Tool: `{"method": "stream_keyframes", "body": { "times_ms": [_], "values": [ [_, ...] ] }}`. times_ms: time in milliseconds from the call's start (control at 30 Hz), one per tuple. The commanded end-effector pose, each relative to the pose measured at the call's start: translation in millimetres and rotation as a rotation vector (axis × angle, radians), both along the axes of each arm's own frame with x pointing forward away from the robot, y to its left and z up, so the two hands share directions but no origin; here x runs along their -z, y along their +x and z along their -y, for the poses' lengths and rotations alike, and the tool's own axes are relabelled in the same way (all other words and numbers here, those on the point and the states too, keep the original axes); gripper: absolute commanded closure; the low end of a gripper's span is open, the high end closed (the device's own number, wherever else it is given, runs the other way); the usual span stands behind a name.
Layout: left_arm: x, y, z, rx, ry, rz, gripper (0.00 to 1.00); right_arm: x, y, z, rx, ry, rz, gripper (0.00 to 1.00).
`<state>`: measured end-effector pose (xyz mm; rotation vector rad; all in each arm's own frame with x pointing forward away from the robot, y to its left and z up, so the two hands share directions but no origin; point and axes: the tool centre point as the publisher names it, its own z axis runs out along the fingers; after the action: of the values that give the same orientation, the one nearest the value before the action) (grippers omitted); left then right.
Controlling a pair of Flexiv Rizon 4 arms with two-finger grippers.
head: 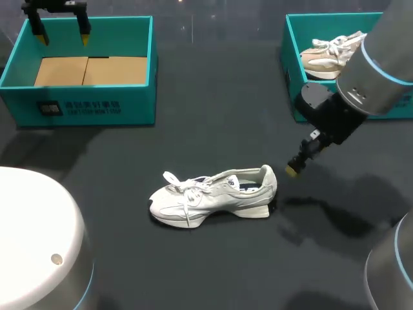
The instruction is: Take the shoe out of the shoebox, open the shoe tongue, remove and reinsert the insole, then place the shoe into the shoebox
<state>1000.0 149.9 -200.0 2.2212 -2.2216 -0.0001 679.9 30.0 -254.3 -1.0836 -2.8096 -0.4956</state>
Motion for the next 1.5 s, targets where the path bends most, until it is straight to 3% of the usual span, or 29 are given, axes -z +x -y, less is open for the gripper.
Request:
{"method": "stream_keyframes", "body": {
  "times_ms": [33, 167, 200, 233, 333, 533, 700, 800, 1233, 1400, 1500],
  "values": [
    [0, 0.0, 0, 0.0, 0.0, 0.0, 0.0, 5, -4.1, 10, -0.143, 0.23, -0.125, 0.0],
    [0, 0.0, 0, 0.0, 0.0, 0.0, 0.0, 5, -4.1, 10, -0.143, 0.23, -0.125, 0.0],
    [0, 0.0, 0, 0.0, 0.0, 0.0, 0.0, 5, -5.9, 7, -0.168, 0.184, -0.068, 0.0],
    [0, 0.0, 0, 0.0, 0.0, 0.0, 0.0, 7, -5.3, 9, -0.174, 0.208, -0.081, 0.0],
    [0, 0.0, 0, 0.0, 0.0, 0.0, 0.0, 12, 0.7, 24, -0.226, 0.321, -0.013, 0.0],
    [0, 0.0, 0, 0.0, 0.0, 0.0, 0.0, 22, 8.4, 50, -0.225, 0.414, 0.135, 0.0],
    [0, 0.0, 0, 0.0, 0.0, 0.0, 0.0, 31, 12.5, 61, -0.253, 0.462, 0.192, 0.0],
    [0, 0.0, 0, 0.0, 0.0, 0.0, 0.0, 40, 16.3, 69, -0.311, 0.502, 0.181, 0.0],
    [0, 0.0, 0, 0.0, 0.0, 0.0, 0.0, 40, 16.3, 69, -0.311, 0.502, 0.181, 0.0],
    [0, 0.0, 0, 0.0, 0.0, 0.0, 0.0, 63, 18.8, 87, -0.345, 0.594, 0.295, 0.0],
    [0, 0.0, 0, 0.0, 0.0, 0.0, 0.0, 72, 21.3, 96, -0.33, 0.66, 0.318, 0.0]
  ]
}}
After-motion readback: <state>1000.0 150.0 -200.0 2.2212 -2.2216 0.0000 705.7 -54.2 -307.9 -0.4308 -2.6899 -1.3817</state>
